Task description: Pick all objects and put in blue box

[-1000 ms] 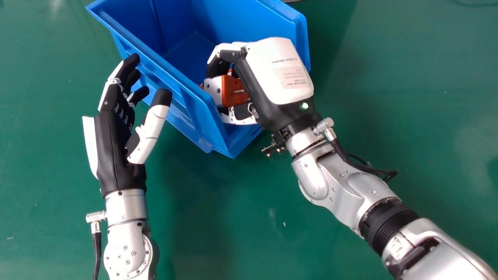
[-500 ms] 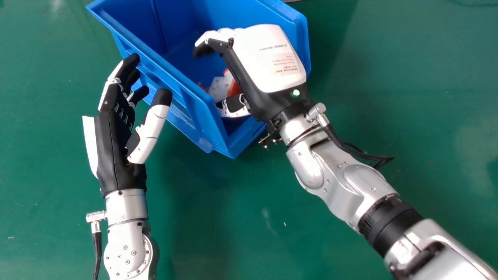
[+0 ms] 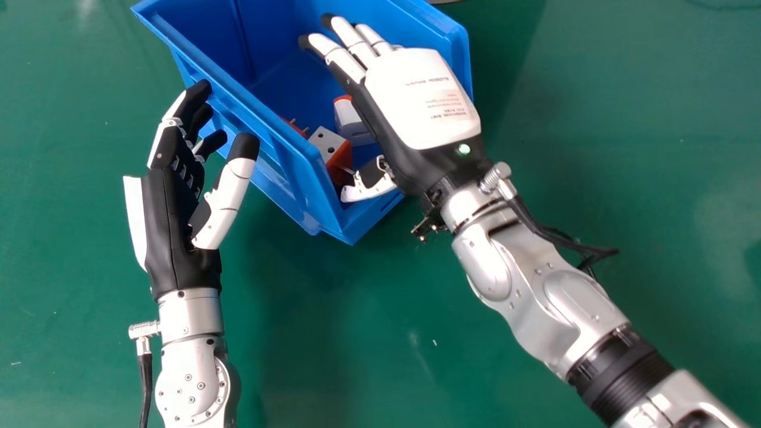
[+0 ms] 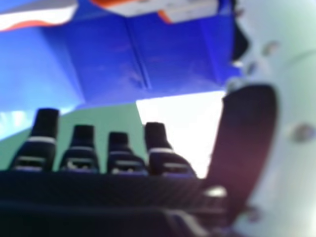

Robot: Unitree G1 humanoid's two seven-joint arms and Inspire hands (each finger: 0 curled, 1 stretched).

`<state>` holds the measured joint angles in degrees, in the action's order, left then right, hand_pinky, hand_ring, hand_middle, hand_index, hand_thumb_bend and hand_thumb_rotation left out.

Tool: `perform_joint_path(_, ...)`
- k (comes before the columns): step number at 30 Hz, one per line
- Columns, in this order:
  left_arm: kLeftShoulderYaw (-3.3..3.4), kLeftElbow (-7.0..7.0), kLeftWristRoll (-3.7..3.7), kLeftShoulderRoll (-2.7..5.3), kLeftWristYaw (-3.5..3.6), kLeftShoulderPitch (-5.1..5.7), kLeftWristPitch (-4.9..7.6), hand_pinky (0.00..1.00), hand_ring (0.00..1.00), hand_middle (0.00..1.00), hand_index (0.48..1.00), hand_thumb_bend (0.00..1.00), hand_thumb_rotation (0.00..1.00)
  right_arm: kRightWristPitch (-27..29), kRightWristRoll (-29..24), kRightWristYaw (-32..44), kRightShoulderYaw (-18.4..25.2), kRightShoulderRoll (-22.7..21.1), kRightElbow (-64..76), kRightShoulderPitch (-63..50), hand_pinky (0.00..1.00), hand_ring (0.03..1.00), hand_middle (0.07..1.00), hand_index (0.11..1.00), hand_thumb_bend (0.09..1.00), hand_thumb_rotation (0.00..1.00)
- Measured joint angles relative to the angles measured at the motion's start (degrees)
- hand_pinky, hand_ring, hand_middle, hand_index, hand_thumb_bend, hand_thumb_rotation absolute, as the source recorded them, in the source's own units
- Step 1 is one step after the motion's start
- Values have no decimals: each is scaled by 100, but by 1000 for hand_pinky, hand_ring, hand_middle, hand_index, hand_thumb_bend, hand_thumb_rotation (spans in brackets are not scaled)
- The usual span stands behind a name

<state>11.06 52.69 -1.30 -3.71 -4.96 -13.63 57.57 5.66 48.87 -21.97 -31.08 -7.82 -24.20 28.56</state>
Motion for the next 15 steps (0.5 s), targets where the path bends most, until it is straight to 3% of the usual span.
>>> perform_joint_path(9, -4, -17, -6, 0, 13, 22, 3, 818, 885, 889, 807, 811, 557, 662, -154, -920, 305, -65, 598, -892, 834, 952, 971, 913, 832, 94)
perform_joint_path(15, -3, -20, -31, -4, 71, 39, 1, 818, 884, 889, 808, 807, 555, 1337, -343, -1756, 479, -36, 619, -1279, 831, 941, 944, 908, 757, 243)
